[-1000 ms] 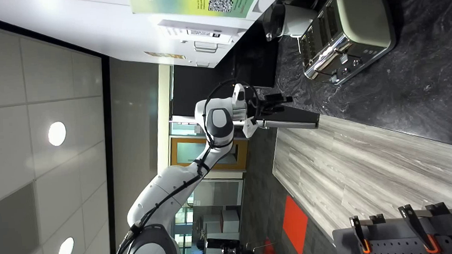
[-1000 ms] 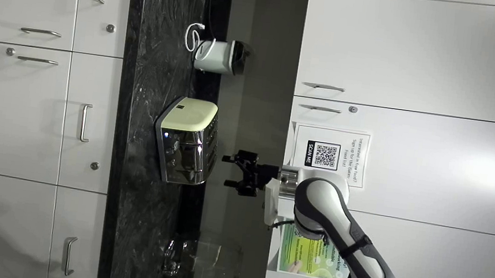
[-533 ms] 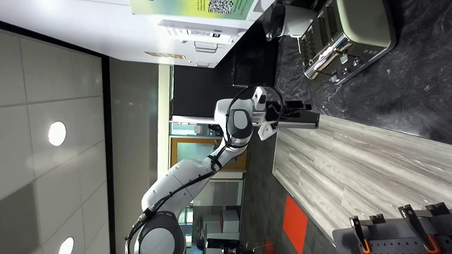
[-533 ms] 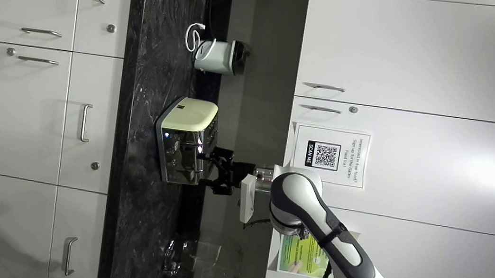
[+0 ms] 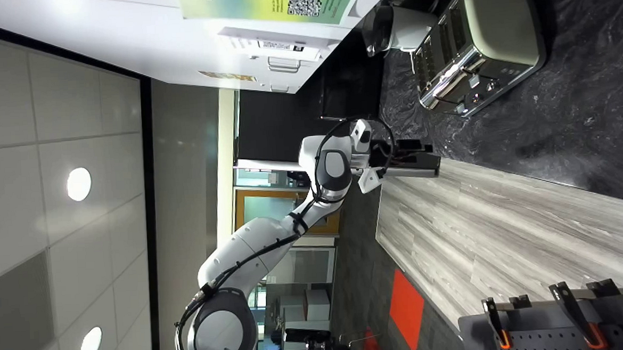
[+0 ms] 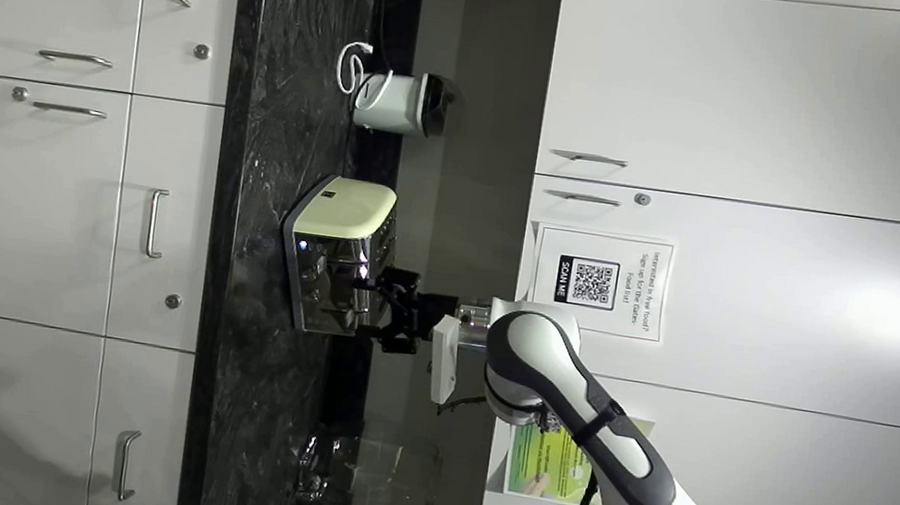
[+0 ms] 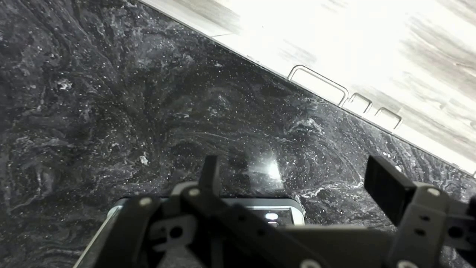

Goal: Turn off the left side of the toaster

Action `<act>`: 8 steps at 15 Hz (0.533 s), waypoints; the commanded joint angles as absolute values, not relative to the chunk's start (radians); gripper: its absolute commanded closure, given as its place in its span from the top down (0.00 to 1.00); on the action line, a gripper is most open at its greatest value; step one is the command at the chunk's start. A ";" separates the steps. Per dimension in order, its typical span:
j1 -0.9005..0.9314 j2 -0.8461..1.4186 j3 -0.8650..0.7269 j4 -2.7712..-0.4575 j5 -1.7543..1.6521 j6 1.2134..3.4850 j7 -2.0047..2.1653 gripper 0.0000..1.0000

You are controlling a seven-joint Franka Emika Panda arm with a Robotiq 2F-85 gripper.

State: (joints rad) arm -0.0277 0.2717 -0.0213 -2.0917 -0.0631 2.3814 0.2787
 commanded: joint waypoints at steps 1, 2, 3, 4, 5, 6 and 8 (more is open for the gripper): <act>-0.011 0.317 -0.050 -2.076 -0.079 2.427 0.289 1.00; -0.014 0.327 -0.051 -2.083 -0.077 2.453 0.278 1.00; -0.015 0.339 -0.056 -2.088 -0.078 2.482 0.277 1.00; -0.018 0.355 -0.058 -2.094 -0.071 2.526 0.267 1.00; -0.020 0.370 -0.061 -2.099 -0.064 2.567 0.263 1.00; -0.028 0.388 -0.055 -2.104 -0.040 2.610 0.246 1.00; -0.034 0.424 -0.046 -2.113 -0.010 2.682 0.227 1.00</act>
State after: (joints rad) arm -0.0304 0.3881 -0.0491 -2.0972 -0.0548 2.5917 0.2692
